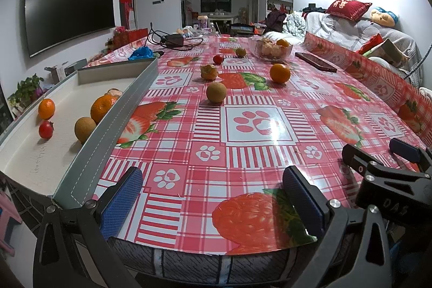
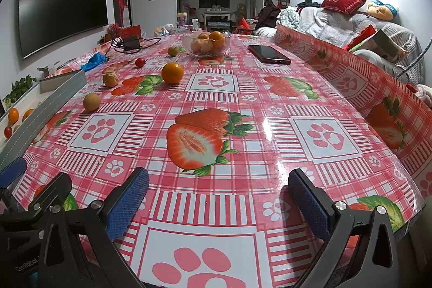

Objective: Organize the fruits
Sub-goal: 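Move the left tool to a brown wrapped fruit while the right tool approaches a tangerine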

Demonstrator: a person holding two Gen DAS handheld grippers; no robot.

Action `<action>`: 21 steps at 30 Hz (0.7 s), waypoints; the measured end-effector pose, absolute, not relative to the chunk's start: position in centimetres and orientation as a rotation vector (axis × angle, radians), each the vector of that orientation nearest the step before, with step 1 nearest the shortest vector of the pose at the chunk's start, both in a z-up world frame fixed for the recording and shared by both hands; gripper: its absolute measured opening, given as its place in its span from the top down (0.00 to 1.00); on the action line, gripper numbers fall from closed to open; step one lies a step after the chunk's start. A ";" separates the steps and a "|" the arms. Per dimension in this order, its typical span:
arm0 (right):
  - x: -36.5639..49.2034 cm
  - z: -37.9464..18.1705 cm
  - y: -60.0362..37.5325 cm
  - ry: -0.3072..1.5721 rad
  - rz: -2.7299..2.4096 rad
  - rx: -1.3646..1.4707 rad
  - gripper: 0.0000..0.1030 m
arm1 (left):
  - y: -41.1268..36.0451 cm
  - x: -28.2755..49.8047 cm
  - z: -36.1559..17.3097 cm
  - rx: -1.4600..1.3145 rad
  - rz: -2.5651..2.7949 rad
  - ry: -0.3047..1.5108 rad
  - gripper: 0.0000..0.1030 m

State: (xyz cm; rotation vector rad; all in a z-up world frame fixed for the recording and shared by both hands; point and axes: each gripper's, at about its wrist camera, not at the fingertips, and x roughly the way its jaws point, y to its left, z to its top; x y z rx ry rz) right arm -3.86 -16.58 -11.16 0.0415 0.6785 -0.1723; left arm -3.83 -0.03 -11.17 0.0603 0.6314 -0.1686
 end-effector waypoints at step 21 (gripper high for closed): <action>0.2 -6.4 -18.4 0.970 0.034 0.194 0.00 | 0.7 -1.7 -1.7 0.124 -0.318 0.728 0.00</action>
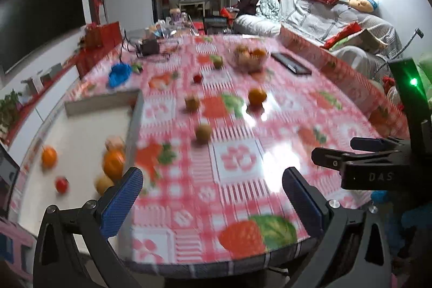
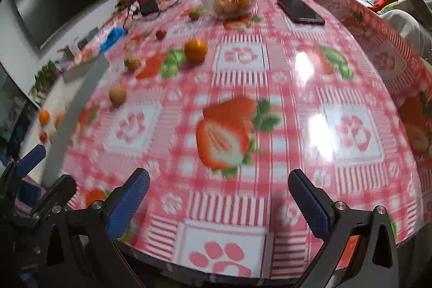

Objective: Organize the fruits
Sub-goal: 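Move the left tool to a brown wrapped fruit while the right tool approaches a tangerine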

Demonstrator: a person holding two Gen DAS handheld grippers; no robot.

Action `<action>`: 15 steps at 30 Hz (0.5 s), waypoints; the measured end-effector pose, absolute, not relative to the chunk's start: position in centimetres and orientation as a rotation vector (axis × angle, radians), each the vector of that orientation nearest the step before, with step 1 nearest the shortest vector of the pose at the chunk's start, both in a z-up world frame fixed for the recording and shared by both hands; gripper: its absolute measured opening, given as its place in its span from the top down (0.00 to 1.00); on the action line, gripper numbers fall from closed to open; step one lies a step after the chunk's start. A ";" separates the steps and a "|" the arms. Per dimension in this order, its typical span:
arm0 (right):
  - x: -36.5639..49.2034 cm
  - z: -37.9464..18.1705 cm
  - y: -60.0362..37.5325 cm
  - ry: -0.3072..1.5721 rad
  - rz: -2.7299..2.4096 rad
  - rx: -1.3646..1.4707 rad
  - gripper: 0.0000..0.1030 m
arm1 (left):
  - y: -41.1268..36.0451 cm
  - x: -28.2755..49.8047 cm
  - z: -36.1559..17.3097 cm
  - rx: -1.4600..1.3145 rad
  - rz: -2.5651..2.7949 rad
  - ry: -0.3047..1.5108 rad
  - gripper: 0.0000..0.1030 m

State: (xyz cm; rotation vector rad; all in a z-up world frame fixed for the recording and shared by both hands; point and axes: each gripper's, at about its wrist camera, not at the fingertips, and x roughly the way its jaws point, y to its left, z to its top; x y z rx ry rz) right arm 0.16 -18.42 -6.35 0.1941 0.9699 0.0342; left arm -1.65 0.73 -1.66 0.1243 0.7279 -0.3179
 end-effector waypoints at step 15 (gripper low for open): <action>6.3 2.9 -17.8 0.847 0.081 0.169 0.00 | 6.2 5.1 10.7 0.058 -0.276 0.639 0.00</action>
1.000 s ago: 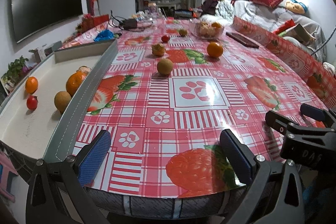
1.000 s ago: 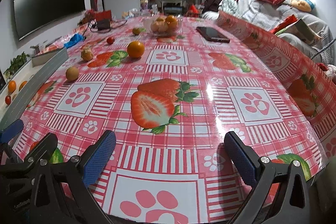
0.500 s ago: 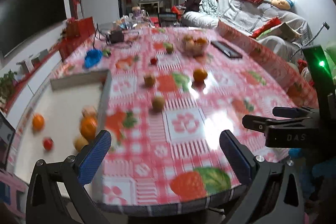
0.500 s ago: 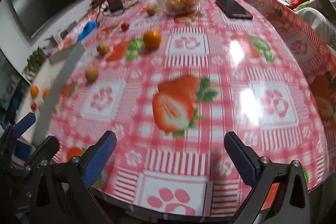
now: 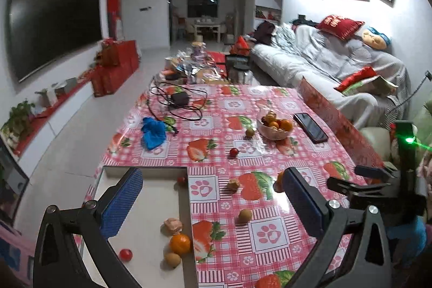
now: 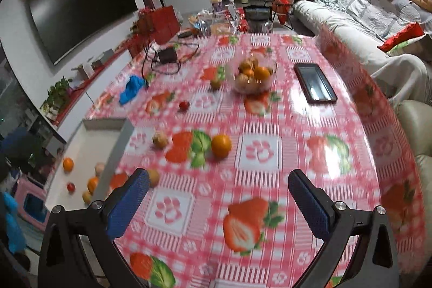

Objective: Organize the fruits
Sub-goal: 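Move the left tool to a brown wrapped fruit while the right tool approaches a tangerine, then close the left tool on the wrapped fruit while the right tool closes on the tangerine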

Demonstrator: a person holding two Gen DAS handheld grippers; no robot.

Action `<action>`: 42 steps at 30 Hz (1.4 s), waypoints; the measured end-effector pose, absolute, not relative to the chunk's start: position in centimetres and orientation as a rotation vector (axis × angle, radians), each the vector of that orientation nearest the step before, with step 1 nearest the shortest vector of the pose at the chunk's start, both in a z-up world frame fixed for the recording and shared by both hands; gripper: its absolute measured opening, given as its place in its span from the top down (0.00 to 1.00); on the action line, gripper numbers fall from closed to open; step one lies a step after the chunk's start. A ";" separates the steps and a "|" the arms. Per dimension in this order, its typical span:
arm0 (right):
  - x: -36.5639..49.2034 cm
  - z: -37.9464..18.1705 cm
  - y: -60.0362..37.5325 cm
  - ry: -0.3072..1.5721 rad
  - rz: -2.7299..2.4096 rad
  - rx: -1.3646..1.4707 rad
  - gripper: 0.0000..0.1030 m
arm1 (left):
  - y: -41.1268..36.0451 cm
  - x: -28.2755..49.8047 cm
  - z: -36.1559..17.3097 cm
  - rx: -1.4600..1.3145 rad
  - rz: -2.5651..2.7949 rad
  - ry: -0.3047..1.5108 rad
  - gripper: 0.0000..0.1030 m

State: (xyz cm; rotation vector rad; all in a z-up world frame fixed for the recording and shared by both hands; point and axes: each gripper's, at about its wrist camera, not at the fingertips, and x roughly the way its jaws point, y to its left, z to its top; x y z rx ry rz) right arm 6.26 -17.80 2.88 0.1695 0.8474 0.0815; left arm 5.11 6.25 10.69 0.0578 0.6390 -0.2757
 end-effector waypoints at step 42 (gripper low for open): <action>17.6 -9.1 -14.6 0.959 0.120 -0.056 0.65 | -2.4 20.3 -8.7 0.132 -0.230 1.047 0.41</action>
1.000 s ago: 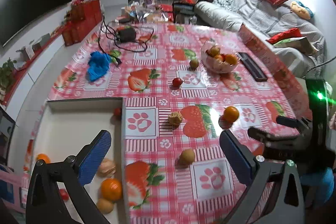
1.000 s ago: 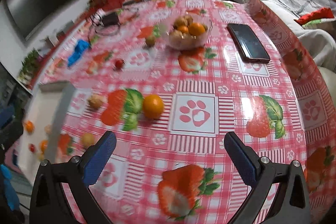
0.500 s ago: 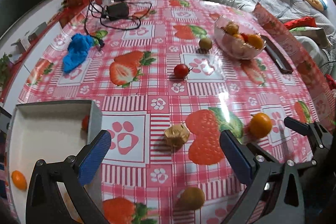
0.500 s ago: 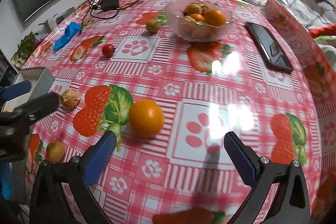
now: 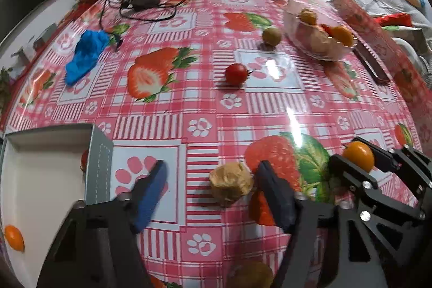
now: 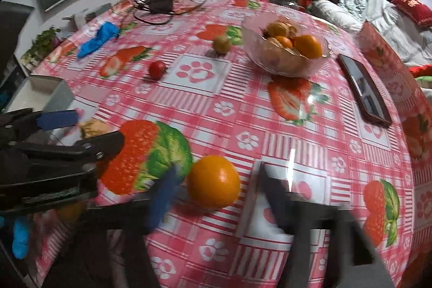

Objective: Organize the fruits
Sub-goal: 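Close the left tool on the wrapped fruit while the right tool closes on the tangerine, then carry the wrapped fruit and tangerine over the white tray with both tools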

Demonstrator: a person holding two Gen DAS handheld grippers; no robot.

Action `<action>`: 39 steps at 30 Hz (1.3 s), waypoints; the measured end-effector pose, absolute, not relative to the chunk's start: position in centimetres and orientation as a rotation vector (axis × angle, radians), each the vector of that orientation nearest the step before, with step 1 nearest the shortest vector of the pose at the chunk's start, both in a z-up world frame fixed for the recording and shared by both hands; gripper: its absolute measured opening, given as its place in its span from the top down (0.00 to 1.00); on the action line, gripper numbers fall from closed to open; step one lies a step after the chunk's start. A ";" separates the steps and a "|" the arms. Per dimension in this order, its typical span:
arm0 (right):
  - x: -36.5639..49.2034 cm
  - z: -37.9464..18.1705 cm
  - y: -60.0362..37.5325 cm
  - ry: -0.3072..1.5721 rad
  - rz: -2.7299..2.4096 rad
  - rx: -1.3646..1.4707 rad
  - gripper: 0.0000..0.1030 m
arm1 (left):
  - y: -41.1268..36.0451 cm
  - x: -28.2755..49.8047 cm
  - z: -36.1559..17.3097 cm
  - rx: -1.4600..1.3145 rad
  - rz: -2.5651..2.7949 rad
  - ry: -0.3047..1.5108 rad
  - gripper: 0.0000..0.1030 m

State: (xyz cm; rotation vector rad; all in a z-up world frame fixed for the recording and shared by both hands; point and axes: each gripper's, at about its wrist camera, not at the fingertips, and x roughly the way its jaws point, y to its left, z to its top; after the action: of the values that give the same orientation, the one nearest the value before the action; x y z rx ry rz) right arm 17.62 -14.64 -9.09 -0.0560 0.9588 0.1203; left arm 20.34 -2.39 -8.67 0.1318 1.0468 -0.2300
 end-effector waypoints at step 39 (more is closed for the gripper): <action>9.9 -3.6 -15.7 0.935 0.172 0.162 0.65 | 2.6 9.5 1.1 0.063 -0.308 0.821 0.71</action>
State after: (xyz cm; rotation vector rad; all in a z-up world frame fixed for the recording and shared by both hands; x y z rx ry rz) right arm 9.90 -15.67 -3.55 0.1621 0.9350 0.1717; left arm 9.52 2.57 1.12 0.0634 0.8209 -0.3083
